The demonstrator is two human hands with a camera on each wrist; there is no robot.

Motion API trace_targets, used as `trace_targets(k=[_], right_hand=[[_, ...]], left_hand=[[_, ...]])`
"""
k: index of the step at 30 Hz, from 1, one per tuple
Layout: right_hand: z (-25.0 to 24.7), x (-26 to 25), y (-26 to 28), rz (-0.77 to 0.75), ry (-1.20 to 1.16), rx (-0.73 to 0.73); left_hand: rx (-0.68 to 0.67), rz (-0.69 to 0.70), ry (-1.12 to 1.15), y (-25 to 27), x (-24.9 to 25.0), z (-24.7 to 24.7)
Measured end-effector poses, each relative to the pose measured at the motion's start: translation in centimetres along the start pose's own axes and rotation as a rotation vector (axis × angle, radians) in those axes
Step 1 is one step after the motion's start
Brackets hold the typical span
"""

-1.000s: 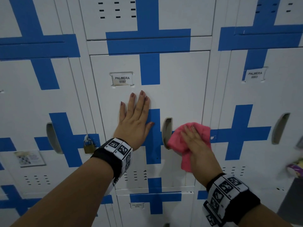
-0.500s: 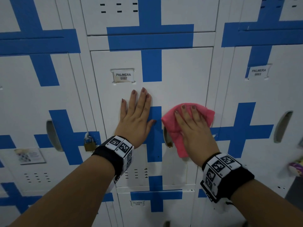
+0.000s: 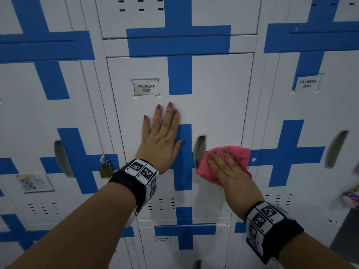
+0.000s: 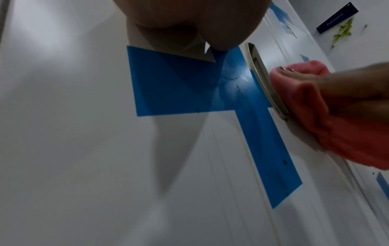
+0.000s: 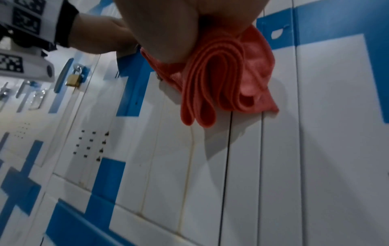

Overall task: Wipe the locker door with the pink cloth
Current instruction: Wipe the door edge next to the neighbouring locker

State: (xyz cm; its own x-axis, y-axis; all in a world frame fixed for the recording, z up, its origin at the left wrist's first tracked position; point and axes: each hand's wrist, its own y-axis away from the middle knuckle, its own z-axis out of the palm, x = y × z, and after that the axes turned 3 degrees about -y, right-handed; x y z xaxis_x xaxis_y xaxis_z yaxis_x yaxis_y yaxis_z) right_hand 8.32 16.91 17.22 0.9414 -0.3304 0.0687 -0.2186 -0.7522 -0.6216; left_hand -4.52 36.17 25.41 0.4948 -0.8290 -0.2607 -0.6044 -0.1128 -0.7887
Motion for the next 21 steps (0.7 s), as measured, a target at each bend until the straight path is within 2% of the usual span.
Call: trace_targets(k=[9,11,14,16,18,21], right_hand=[[1.1,0.8,2.7,0.029,0.015,-0.131],[0.6,0.5,2.8,0.095,-0.086,-0.14],[-0.9,-0.7,2.8,0.205,-0.401,-0.095],[-2.2,-1.7,1.9,0.231,-0.533,0.071],[-3.1,-2.2,0.3,0.251,-0.515,0.119],[-3.3,-2.5,-1.7,0.26,-0.386,-0.008]], left_hand=[[0.001,0.006,0.009,0.0,0.0,-0.1],[-0.002,0.005,0.012,0.0,0.0,-0.1],[-0.01,0.0,0.012,0.0,0.0,-0.1],[-0.01,-0.002,0.012,0.1,-0.1,-0.1],[-0.011,-0.001,0.014,0.1,-0.1,-0.1],[-0.009,0.002,0.017,0.0,0.0,-0.1]])
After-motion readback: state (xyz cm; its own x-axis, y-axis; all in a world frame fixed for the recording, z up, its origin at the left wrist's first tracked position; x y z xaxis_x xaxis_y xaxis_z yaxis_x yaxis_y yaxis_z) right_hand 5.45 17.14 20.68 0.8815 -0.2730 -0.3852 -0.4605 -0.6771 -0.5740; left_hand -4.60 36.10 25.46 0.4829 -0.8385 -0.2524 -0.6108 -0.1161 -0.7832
